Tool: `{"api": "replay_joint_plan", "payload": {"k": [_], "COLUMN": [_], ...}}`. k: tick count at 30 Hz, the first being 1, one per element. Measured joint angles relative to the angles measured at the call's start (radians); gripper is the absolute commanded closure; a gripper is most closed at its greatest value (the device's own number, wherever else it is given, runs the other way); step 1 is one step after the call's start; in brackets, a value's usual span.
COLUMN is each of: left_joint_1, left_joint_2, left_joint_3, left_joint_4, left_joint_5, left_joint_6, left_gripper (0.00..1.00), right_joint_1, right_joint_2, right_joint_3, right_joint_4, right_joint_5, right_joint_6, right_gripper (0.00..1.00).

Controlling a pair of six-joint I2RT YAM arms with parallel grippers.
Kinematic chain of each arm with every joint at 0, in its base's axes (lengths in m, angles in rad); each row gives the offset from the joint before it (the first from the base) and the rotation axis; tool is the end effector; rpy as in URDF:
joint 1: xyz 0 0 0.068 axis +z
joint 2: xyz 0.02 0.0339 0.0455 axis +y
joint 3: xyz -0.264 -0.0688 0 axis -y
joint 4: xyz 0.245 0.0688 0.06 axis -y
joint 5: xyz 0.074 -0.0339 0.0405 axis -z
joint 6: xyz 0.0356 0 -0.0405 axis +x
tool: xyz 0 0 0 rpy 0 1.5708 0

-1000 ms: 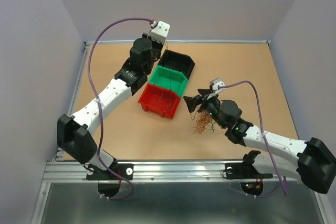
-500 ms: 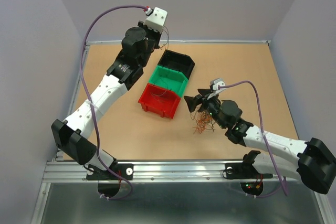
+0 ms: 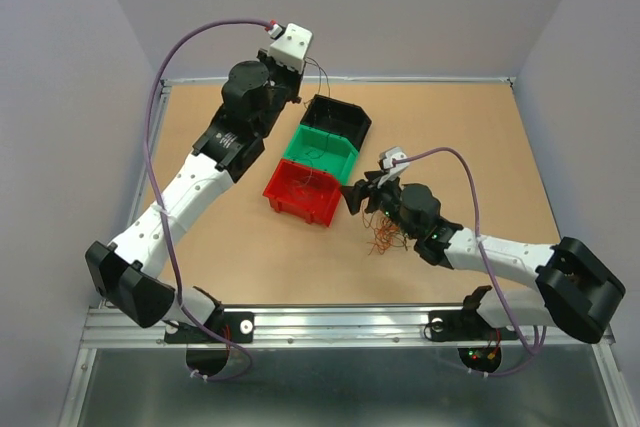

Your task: Untangle the cables

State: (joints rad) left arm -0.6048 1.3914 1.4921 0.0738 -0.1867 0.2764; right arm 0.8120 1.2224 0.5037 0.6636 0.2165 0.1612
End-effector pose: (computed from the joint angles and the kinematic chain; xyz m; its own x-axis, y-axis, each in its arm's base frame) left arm 0.2653 -0.1753 0.4765 0.2488 0.1540 -0.9562 0.3539 0.9046 0.2377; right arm 0.1861 0.1851 0.2395 -0.1275 0.0934 -0.9874 -0.5478 0.8233 0.1486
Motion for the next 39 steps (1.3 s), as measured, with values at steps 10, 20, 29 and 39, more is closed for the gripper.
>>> {"api": "replay_joint_plan", "payload": {"k": [10, 20, 29, 39], "left_joint_1": [0.0, 0.0, 0.0, -0.003], "left_joint_2": [0.048, 0.124, 0.28, 0.435], "left_joint_3": [-0.037, -0.094, -0.111, -0.089], "left_joint_4": [0.063, 0.142, 0.124, -0.079], "left_joint_5": [-0.026, -0.087, -0.051, -0.056], "left_joint_6": [0.013, 0.049, 0.108, 0.174], "left_gripper": [1.0, 1.0, 1.0, 1.0], "right_joint_1": [0.0, 0.0, -0.001, -0.006], "right_joint_2": [0.063, 0.027, -0.054, -0.142], "right_joint_3": [0.045, 0.045, 0.024, -0.014], "right_joint_4": [0.003, 0.003, 0.003, 0.0], "right_joint_5": [-0.007, -0.003, 0.029, 0.051], "right_joint_6": [-0.005, -0.008, -0.012, -0.016], "right_gripper": [0.2, 0.2, 0.2, 0.2]}}
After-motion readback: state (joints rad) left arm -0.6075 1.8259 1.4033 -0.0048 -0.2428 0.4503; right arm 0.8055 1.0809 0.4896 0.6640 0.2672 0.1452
